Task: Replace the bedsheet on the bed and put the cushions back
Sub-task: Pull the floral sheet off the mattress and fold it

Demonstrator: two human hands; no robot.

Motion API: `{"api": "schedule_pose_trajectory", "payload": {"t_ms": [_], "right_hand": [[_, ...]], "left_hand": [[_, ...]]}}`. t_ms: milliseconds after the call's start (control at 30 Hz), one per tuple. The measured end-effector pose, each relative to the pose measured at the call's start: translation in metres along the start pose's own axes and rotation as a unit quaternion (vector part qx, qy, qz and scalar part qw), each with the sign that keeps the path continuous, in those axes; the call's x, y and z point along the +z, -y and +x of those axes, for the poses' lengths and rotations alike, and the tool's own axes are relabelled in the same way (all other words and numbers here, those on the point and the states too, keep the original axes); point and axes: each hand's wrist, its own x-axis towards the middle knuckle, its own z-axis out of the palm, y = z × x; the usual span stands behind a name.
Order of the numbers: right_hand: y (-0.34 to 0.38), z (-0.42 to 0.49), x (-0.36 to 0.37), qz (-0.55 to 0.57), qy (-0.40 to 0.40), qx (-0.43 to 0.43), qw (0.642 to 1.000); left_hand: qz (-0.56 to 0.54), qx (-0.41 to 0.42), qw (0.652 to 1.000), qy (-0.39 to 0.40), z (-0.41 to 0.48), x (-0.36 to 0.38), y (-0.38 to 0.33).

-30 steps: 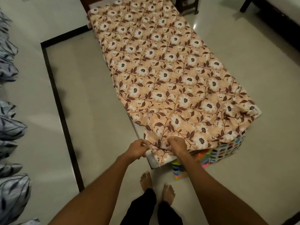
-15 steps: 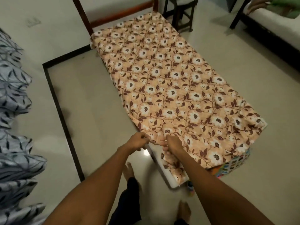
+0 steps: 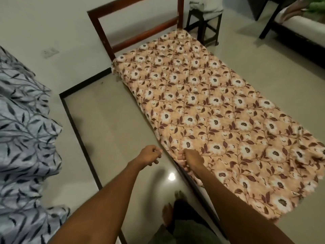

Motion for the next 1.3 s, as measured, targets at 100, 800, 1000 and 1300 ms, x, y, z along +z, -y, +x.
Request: {"api": "schedule_pose_trajectory", "payload": {"t_ms": [100,800,1000,1300], "right_hand": [[0.034,0.030,0.030,0.009,0.009,0.002,1.000],[0.358,0.255,0.215,0.002,0.031,0.053,0.998],[0.443,0.310,0.280,-0.003,-0.015,0.019,1.000],[0.558,0.400,0.407,0.075,-0.061,0.046,0.994]], "left_hand": [[0.003,0.000,1.000,0.006,0.030,-0.038,-0.007],[0.014,-0.037,0.999,-0.012,0.292,-0.368,-0.110],[0.027,-0.043,0.999,0.013,0.383,-0.471,-0.120],[0.092,-0.020,0.994,0.061,0.524,-0.656,-0.153]]}}
